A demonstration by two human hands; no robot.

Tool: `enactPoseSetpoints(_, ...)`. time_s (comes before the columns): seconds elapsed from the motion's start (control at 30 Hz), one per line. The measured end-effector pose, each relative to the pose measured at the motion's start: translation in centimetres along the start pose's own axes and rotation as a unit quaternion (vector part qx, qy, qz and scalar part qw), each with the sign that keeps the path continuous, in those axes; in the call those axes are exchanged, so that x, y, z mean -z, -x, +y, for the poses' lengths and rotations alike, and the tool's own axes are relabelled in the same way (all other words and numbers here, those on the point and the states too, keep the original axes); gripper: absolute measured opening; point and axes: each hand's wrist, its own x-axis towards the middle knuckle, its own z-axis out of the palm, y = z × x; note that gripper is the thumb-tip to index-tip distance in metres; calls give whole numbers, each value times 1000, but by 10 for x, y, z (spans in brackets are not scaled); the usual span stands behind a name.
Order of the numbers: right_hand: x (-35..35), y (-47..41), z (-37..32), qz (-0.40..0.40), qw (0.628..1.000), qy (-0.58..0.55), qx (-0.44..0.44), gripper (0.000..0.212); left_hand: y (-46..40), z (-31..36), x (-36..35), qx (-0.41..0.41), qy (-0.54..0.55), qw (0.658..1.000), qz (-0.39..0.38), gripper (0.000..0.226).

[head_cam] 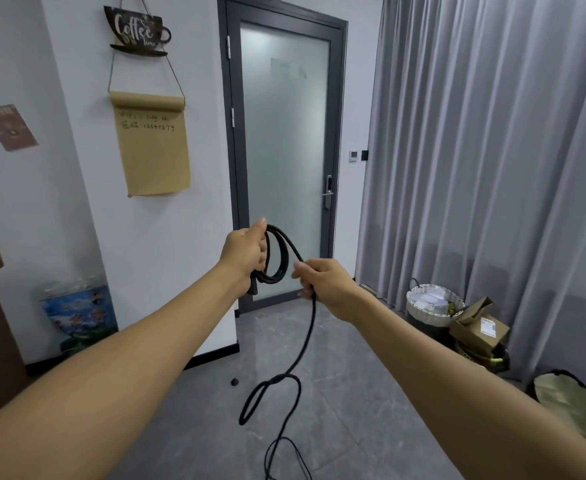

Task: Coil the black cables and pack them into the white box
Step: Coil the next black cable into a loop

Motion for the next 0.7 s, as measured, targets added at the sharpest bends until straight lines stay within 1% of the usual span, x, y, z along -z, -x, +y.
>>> enactPoseSetpoints(0.03, 2, 0, 5, 10, 1000, -15, -2, 31, -1, 1, 6, 10, 12, 999, 30, 39)
enactPoseSetpoints(0.13, 16, -1, 22, 42, 999, -12, -9, 37, -7, 1, 25, 42, 42, 992, 111, 36)
enactPoseSetpoints(0.27, 40, 1, 41, 82, 996, -4, -40, 37, -13, 2, 43, 72, 63, 978, 187, 36)
enactPoseSetpoints(0.4, 57, 5, 47, 63, 996, 36, -57, 34, -19, -1, 49, 87, 60, 971, 214, 35)
enactPoseSetpoints(0.57, 69, 10, 50, 30, 990, 137, -18, 37, -23, -2, 45, 103, 72, 966, 225, 32)
enactPoseSetpoints(0.63, 73, 12, 55, 12, 983, 181, -5, 36, -23, -1, 42, 112, 73, 964, 232, 31)
enactPoseSetpoints(0.7, 78, 15, 62, -21, 967, 254, -1, 35, -23, -2, 42, 122, 74, 961, 239, 30)
